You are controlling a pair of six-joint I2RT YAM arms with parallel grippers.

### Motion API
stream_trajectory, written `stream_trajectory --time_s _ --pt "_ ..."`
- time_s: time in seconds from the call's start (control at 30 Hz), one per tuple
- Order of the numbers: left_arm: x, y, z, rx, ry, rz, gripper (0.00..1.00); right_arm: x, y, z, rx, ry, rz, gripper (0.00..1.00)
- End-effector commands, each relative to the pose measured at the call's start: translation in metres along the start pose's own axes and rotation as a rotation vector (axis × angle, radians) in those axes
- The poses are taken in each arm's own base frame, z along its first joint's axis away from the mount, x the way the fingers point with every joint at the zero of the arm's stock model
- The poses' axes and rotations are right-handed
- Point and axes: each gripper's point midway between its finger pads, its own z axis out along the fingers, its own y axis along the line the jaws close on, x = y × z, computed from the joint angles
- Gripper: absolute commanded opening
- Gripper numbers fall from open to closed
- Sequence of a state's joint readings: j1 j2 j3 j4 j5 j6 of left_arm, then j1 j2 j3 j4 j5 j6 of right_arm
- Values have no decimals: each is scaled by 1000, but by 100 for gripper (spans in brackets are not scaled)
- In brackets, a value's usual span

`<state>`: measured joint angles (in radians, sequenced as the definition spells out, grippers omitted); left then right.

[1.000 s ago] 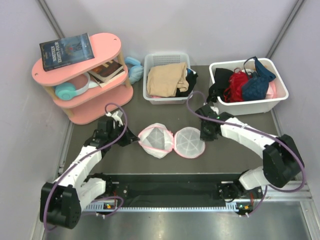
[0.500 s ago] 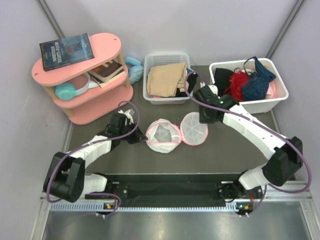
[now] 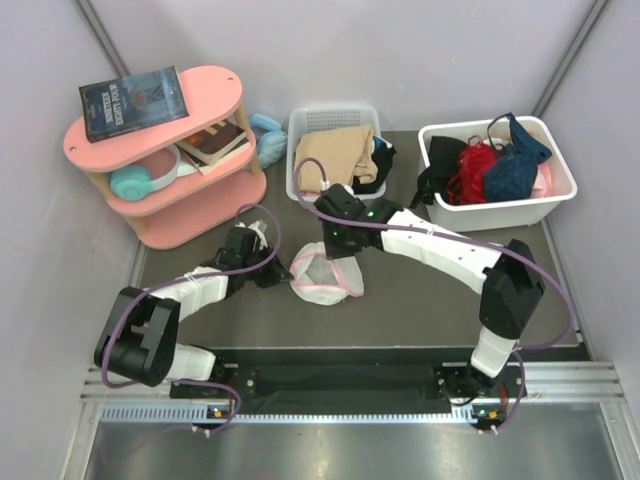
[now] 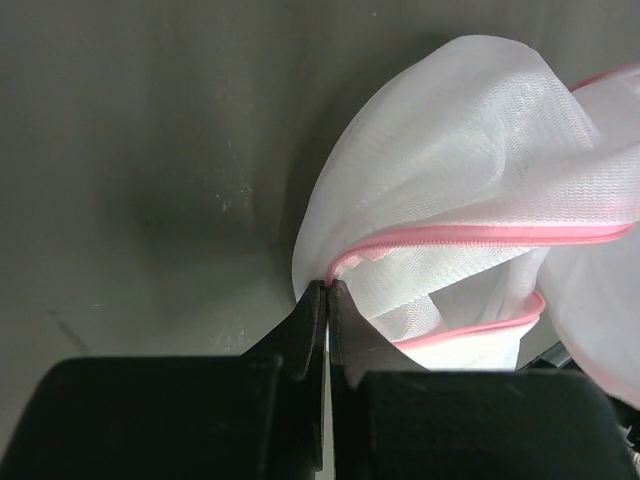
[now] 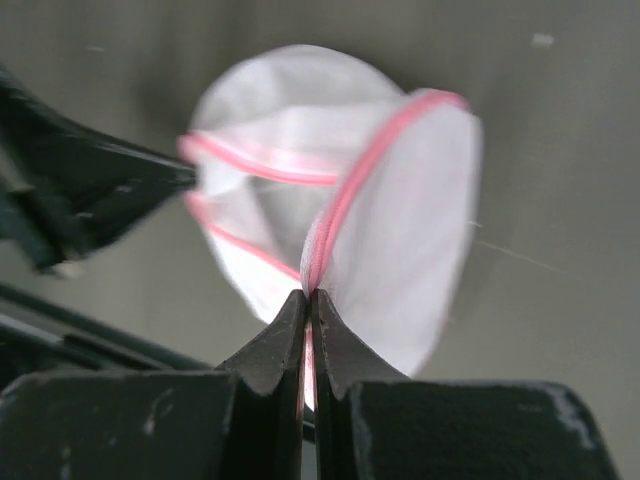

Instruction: Unzip the laundry bag and remove the bra

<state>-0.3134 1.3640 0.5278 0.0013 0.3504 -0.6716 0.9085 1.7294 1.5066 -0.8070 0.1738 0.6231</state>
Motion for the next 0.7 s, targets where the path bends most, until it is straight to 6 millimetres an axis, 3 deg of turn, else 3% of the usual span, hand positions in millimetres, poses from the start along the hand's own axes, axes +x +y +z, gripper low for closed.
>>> stream_trajectory --time_s 0.0,0.23,0.37,0.53,0.57,0.67 --pt "-11 -2 1 4 -55 -7 0 -15 65 10 -278 -23 87 0" --pt "-12 -11 -1 31 -52 -32 0 -3 106 51 -438 53 128 0" --pt "-19 -19 -10 35 -70 -31 4 9 109 80 -446 91 148 0" --pt "-9 -10 -26 -33 -49 -58 44 8 113 102 -438 79 157 0" --pt "-11 -10 -31 -38 -66 -64 58 8 113 107 -434 79 159 0" --pt "-5 -7 -45 -70 -68 -81 73 6 114 113 -429 70 156 3"
